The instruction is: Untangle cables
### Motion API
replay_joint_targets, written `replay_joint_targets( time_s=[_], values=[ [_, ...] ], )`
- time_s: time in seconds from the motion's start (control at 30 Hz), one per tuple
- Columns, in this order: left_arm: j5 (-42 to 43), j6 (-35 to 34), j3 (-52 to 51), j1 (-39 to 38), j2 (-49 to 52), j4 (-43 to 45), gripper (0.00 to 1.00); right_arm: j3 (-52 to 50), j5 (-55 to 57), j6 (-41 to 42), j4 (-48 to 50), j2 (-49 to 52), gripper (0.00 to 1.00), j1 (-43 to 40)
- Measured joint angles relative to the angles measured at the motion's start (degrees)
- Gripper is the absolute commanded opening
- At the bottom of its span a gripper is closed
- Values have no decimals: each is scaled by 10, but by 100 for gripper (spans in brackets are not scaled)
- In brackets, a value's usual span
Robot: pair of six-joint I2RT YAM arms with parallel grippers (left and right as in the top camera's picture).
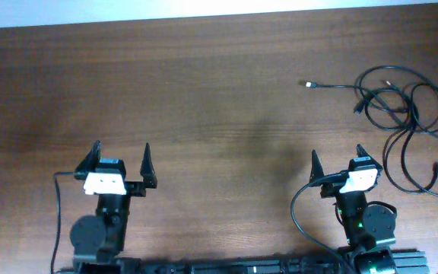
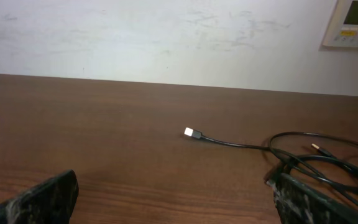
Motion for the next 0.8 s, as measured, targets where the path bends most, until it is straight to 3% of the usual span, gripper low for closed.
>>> replay_joint_targets(
  time_s=[0.2,0.8],
  values=[
    [-12,0,-78,0,-65,76,99,0,0,0,0,0,100,0],
    [-14,43,-130,0,-134,102,99,0,0,1,0,0,100,0]
  ],
)
